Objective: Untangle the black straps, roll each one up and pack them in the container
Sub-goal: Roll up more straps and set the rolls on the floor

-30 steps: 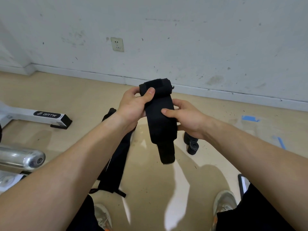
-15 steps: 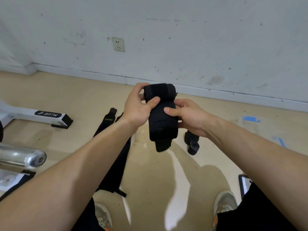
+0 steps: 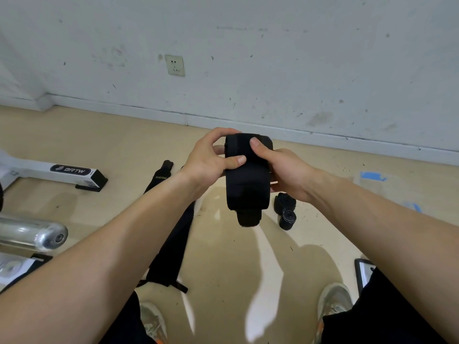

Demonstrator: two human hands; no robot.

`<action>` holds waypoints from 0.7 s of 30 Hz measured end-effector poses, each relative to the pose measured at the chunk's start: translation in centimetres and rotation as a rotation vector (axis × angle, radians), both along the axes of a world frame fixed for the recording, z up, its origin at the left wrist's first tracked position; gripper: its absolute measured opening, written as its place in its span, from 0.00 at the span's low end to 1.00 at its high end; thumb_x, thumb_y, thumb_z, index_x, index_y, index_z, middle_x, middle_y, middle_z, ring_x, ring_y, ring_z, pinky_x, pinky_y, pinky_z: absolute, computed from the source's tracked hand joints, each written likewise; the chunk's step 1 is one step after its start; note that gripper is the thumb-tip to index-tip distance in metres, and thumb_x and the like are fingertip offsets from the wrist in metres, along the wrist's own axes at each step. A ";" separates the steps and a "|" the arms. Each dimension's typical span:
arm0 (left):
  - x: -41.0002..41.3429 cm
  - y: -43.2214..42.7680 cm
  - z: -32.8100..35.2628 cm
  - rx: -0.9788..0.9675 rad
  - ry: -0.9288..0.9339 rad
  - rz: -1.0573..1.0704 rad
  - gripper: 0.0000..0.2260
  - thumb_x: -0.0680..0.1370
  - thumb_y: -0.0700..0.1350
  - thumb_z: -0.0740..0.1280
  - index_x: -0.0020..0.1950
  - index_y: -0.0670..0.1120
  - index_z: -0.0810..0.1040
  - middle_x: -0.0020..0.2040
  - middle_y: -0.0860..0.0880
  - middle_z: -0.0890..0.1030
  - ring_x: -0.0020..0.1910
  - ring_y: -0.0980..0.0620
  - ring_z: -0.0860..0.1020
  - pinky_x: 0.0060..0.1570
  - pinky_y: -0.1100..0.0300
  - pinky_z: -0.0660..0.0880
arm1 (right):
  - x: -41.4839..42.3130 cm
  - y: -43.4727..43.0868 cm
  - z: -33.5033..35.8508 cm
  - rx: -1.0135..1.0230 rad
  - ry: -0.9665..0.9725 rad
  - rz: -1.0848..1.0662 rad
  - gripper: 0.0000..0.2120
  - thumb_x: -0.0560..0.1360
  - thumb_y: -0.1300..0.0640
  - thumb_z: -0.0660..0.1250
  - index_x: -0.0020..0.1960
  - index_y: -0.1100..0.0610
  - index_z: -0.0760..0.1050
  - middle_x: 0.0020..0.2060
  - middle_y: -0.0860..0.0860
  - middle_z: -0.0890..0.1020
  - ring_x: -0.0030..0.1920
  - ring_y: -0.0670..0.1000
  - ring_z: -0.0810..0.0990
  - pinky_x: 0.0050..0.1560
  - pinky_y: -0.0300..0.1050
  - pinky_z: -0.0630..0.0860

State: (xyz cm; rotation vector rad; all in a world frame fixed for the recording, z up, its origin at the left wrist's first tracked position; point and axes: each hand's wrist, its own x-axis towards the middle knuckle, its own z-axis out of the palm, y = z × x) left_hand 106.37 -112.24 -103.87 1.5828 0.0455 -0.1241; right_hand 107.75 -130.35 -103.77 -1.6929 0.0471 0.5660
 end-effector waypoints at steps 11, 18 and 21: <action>-0.4 -0.2 1.3 -0.265 0.260 -0.004 0.13 0.79 0.48 0.73 0.61 0.42 0.83 0.52 0.43 0.87 0.53 0.46 0.86 0.50 0.54 0.84 | -0.6 0.4 -0.8 -0.012 -0.164 0.008 0.17 0.79 0.43 0.68 0.60 0.53 0.79 0.51 0.50 0.87 0.50 0.50 0.87 0.48 0.50 0.85; -0.3 0.1 1.4 -0.253 0.214 0.057 0.12 0.80 0.43 0.72 0.60 0.39 0.83 0.51 0.43 0.87 0.47 0.49 0.87 0.43 0.58 0.83 | -0.8 1.3 -1.3 0.093 -0.120 -0.020 0.19 0.77 0.46 0.72 0.64 0.53 0.76 0.53 0.51 0.87 0.50 0.49 0.87 0.48 0.47 0.83; 0.0 0.6 1.8 -0.280 0.213 0.095 0.11 0.81 0.43 0.71 0.59 0.38 0.83 0.48 0.44 0.87 0.45 0.50 0.87 0.42 0.57 0.83 | -0.9 1.3 -1.9 0.045 -0.087 0.032 0.21 0.76 0.52 0.75 0.65 0.56 0.75 0.51 0.54 0.87 0.49 0.52 0.87 0.45 0.47 0.82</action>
